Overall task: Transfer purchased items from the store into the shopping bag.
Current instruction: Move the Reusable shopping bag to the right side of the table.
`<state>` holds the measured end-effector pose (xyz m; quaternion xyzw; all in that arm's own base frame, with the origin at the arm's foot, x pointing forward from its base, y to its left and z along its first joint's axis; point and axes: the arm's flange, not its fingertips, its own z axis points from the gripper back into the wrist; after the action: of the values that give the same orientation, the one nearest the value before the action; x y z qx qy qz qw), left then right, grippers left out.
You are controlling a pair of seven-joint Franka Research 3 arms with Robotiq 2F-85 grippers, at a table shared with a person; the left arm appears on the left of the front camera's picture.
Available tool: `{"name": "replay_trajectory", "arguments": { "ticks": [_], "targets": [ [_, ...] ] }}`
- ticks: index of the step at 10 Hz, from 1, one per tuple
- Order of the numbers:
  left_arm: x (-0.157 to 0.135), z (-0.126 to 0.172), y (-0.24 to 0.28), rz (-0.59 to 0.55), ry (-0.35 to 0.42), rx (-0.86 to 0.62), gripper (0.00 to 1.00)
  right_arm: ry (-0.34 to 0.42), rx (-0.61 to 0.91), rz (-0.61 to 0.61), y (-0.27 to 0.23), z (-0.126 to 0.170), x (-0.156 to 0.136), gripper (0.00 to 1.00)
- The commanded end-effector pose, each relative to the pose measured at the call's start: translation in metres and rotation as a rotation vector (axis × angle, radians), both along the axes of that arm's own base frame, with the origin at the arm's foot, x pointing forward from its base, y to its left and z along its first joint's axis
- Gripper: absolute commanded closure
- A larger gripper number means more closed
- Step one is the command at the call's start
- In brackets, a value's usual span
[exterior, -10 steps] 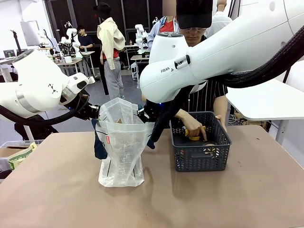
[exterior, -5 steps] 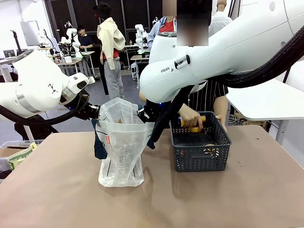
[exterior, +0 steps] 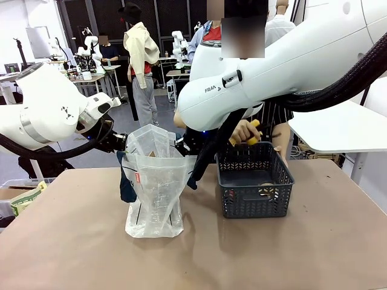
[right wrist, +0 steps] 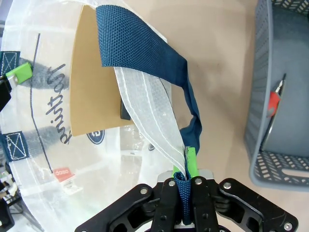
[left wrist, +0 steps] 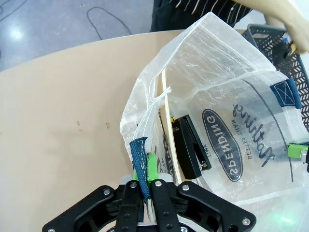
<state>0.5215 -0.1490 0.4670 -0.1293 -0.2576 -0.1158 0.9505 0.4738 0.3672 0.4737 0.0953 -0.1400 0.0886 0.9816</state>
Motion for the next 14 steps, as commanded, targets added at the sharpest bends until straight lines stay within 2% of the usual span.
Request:
{"name": "replay_trajectory", "arguments": {
  "ticks": [1, 14],
  "targets": [
    [-0.0031, 0.0014, 0.0021, 0.002, -0.002, 0.001, 1.00, 0.005, 0.006, 0.001, -0.0002, 0.0000, -0.0008, 1.00],
    [-0.0031, 0.0014, 0.0021, 0.002, -0.002, 0.001, 1.00, 0.005, 0.006, 0.001, -0.0002, 0.0000, -0.0008, 1.00]
  ]
}}
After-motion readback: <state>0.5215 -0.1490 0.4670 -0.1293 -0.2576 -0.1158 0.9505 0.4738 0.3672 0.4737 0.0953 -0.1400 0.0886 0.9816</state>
